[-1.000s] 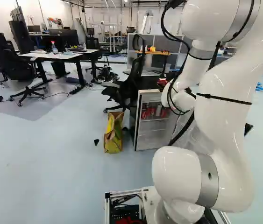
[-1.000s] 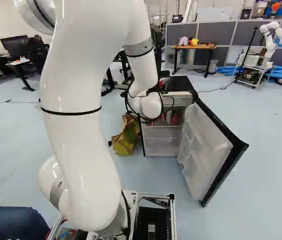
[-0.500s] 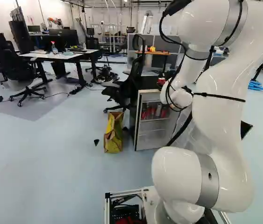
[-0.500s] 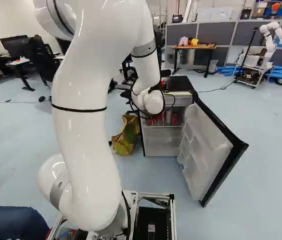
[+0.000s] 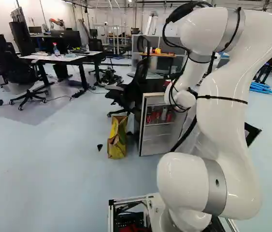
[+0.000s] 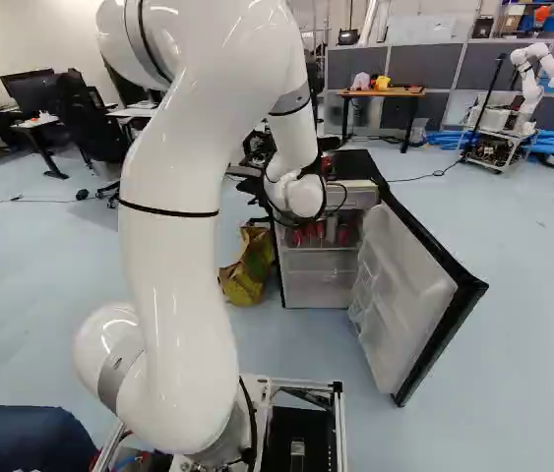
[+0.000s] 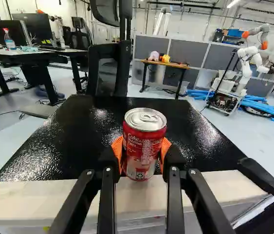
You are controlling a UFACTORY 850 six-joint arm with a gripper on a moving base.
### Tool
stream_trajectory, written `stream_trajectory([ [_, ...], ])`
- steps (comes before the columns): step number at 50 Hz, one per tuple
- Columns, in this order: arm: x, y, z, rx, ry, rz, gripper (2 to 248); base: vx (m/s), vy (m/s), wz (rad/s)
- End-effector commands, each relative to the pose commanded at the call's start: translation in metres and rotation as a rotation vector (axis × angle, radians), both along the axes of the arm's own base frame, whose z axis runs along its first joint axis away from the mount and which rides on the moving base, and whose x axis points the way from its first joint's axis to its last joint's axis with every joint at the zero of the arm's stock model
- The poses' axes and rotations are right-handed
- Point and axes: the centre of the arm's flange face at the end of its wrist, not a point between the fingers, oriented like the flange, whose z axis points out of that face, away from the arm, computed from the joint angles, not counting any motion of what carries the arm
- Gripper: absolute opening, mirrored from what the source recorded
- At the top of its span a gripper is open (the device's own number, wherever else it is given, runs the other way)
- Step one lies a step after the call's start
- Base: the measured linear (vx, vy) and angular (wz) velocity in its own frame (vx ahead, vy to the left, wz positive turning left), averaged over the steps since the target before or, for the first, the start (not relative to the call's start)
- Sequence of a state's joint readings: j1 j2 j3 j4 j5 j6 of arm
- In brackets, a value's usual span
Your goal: Grab a drink from the fridge
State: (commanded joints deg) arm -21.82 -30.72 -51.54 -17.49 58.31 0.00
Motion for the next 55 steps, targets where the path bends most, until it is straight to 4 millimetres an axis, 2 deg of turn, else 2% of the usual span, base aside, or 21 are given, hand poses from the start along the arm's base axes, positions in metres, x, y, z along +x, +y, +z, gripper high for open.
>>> stream_trajectory([
  [15,0.000,0.000,0.000,0.000,0.000,0.000,96,0.000,0.000,0.000],
  [16,0.000,0.000,0.000,0.000,0.000,0.000,119,0.000,0.000,0.000],
  [21,0.000,0.000,0.000,0.000,0.000,0.000,119,0.000,0.000,0.000],
  [22,0.000,0.000,0.000,0.000,0.000,0.000,153,0.000,0.000,0.000],
  [26,0.000,0.000,0.000,0.000,0.000,0.000,153,0.000,0.000,0.000],
  [27,0.000,0.000,0.000,0.000,0.000,0.000,189,0.000,0.000,0.000],
  [31,0.000,0.000,0.000,0.000,0.000,0.000,189,0.000,0.000,0.000],
  [32,0.000,0.000,0.000,0.000,0.000,0.000,227,0.000,0.000,0.000],
  [36,0.000,0.000,0.000,0.000,0.000,0.000,227,0.000,0.000,0.000],
  [37,0.000,0.000,0.000,0.000,0.000,0.000,247,0.000,0.000,0.000],
  [55,-0.014,0.001,0.002,0.004,0.009,-0.007,247,0.000,0.000,0.000],
])
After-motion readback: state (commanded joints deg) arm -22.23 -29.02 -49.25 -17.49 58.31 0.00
